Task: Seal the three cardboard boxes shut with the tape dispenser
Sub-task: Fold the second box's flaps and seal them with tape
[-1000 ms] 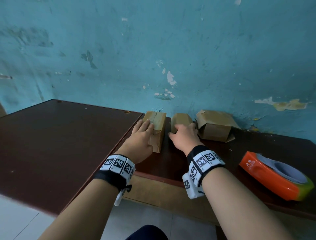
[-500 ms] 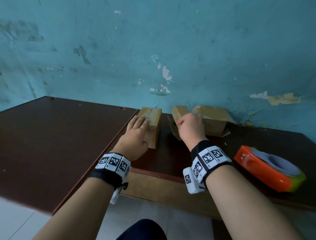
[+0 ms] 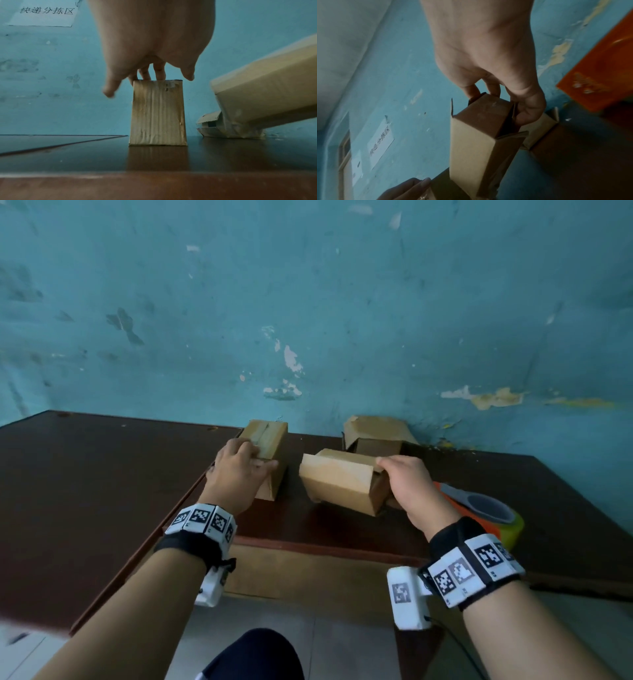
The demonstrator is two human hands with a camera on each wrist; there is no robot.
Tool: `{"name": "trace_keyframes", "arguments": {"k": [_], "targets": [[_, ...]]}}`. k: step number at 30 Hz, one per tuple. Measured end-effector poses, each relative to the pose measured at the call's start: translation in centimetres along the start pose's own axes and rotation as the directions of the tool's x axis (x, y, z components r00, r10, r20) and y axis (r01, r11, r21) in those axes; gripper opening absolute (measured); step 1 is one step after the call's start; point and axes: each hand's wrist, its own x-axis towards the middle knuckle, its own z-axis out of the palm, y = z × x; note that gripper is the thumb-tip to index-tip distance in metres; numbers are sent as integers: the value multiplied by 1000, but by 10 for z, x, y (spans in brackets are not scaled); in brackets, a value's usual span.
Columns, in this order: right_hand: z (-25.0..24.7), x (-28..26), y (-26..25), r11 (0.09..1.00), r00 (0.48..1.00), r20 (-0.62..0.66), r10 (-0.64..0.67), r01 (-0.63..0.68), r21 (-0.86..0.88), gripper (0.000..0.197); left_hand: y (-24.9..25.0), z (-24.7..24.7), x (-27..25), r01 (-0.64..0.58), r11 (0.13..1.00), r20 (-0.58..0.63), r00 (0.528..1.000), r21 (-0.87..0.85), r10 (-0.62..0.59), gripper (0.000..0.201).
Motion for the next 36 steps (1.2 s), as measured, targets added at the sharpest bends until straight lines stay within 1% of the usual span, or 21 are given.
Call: {"name": "trace_keyframes", "arguments": {"k": [2, 5, 7, 9, 12, 15, 17, 19, 20, 21, 22, 24, 25, 26, 28, 29, 31, 32, 34, 36], "targets": [[-6, -5, 10, 998, 999, 17, 51, -52, 36, 21, 2, 1, 2, -4, 996, -15, 1000, -86, 3, 50], [-9, -13, 21, 995, 994, 41, 96, -98, 30, 24, 5, 6, -1, 34, 991, -39, 998, -127, -39, 44], [-11, -16, 25, 989, 990, 47, 136, -138, 47, 29, 7, 9, -5, 40, 986, -99, 993, -164, -57, 44], [-12, -18, 26, 987, 987, 53, 154, -156, 48, 31, 10, 10, -7, 43, 979, -174, 982, -197, -78, 47], [-14, -19, 32, 991, 988, 85, 131, -131, -3, 29, 19, 4, -4, 73, 957, -247, 958, -279, -145, 49], [-16, -21, 34, 992, 985, 119, 125, -120, -49, 31, 19, 3, 1, 126, 945, -214, 957, -302, -196, 52], [-16, -20, 34, 989, 981, 131, 145, -143, -30, 31, 18, 4, 3, 165, 937, -195, 953, -309, -232, 53], [-16, -20, 35, 985, 977, 127, 169, -171, 8, 31, 14, 5, 6, 220, 906, -183, 936, -362, -301, 51], [-15, -20, 36, 982, 975, 123, 183, -188, 25, 31, 9, 6, 8, 247, 877, -178, 922, -412, -343, 50], [-15, -20, 37, 979, 973, 122, 195, -201, 39, 31, 3, 6, 10, 282, 824, -163, 900, -491, -405, 50], [-15, -19, 39, 975, 970, 122, 209, -216, 47, 30, -2, 6, 10, 320, 740, -121, 872, -592, -474, 54], [-13, -18, 41, 970, 965, 128, 229, -237, 51, 29, -11, 9, 7, 399, 530, 4, 801, -748, -598, 65], [-11, -18, 41, 969, 964, 127, 235, -244, 52, 27, -14, 12, 4, 422, 461, 49, 776, -781, -629, 63], [-10, -17, 42, 967, 963, 125, 239, -247, 55, 25, -15, 14, 2, 432, 426, 73, 765, -795, -639, 60], [-8, -16, 42, 965, 962, 118, 247, -255, 61, 19, -16, 17, 1, 443, 438, 75, 765, -782, -639, 63], [-8, -15, 42, 964, 961, 117, 251, -259, 63, 19, -16, 17, 3, 448, 472, 64, 773, -759, -631, 62], [-8, -13, 43, 961, 958, 122, 261, -270, 64, 26, -15, 17, 5, 462, 565, 47, 801, -683, -597, 51], [-8, -13, 44, 961, 958, 124, 260, -269, 63, 28, -16, 18, 6, 465, 616, 35, 815, -636, -579, 49], [-8, -13, 45, 963, 959, 128, 254, -263, 63, 29, -17, 19, 7, 465, 691, 23, 838, -554, -545, 52], [-8, -13, 47, 964, 959, 126, 253, -261, 55, 30, -18, 20, 5, 458, 739, 11, 853, -494, -521, 59]]}}
